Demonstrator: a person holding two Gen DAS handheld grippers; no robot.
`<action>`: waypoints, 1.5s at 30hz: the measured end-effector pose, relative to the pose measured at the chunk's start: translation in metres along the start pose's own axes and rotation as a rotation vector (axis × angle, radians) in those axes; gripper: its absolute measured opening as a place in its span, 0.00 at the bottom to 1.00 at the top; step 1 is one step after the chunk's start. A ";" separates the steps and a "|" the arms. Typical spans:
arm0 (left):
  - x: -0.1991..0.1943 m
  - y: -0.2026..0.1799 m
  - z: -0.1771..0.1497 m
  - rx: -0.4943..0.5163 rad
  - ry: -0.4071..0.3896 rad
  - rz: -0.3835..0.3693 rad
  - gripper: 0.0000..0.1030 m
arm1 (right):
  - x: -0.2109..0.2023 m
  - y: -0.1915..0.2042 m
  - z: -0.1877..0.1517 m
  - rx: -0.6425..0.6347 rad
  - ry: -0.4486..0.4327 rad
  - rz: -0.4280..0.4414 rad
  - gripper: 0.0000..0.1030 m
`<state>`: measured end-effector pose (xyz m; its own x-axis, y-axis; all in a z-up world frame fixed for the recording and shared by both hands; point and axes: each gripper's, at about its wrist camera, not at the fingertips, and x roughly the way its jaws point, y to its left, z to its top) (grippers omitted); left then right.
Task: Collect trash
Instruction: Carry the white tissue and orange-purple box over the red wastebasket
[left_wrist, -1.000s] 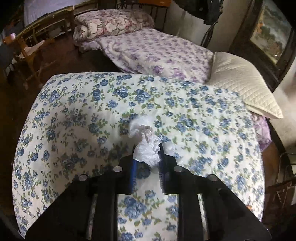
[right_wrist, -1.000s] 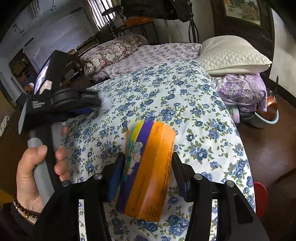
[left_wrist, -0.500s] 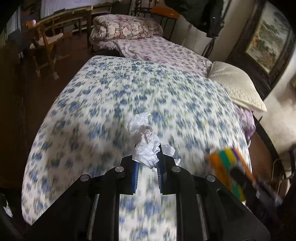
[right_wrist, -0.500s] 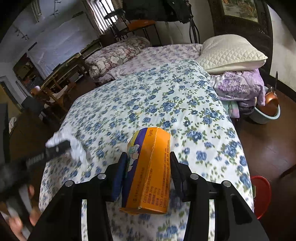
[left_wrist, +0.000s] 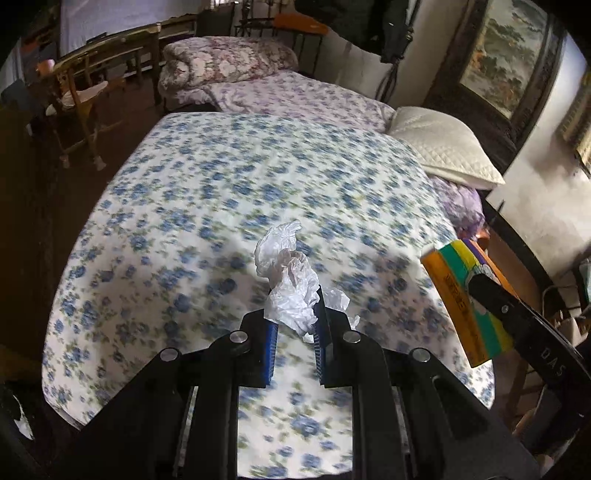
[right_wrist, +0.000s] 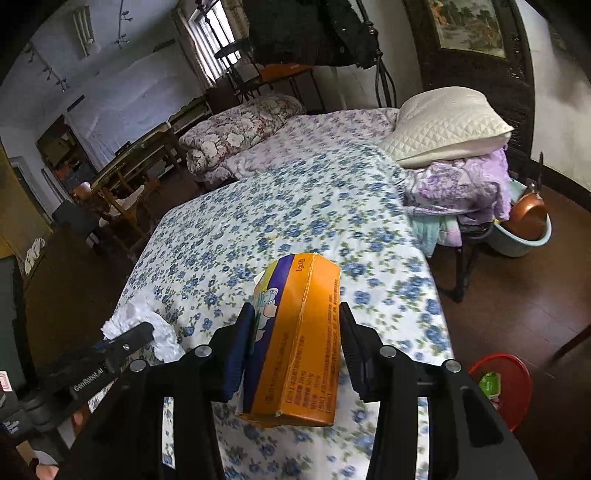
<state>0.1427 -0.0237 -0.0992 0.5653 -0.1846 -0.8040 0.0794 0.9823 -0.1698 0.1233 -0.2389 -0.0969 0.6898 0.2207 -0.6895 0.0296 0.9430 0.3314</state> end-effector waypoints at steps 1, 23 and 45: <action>0.000 -0.005 0.000 0.008 0.002 -0.005 0.17 | -0.004 -0.006 0.000 0.007 -0.005 -0.005 0.44; 0.063 -0.268 -0.052 0.450 0.150 -0.174 0.18 | -0.076 -0.223 -0.048 0.180 0.001 -0.262 0.44; 0.245 -0.376 -0.144 0.564 0.445 -0.088 0.18 | 0.031 -0.376 -0.169 0.428 0.282 -0.328 0.44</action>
<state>0.1326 -0.4431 -0.3142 0.1590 -0.1417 -0.9771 0.5890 0.8078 -0.0213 0.0109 -0.5446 -0.3514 0.3793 0.0479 -0.9240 0.5366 0.8022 0.2618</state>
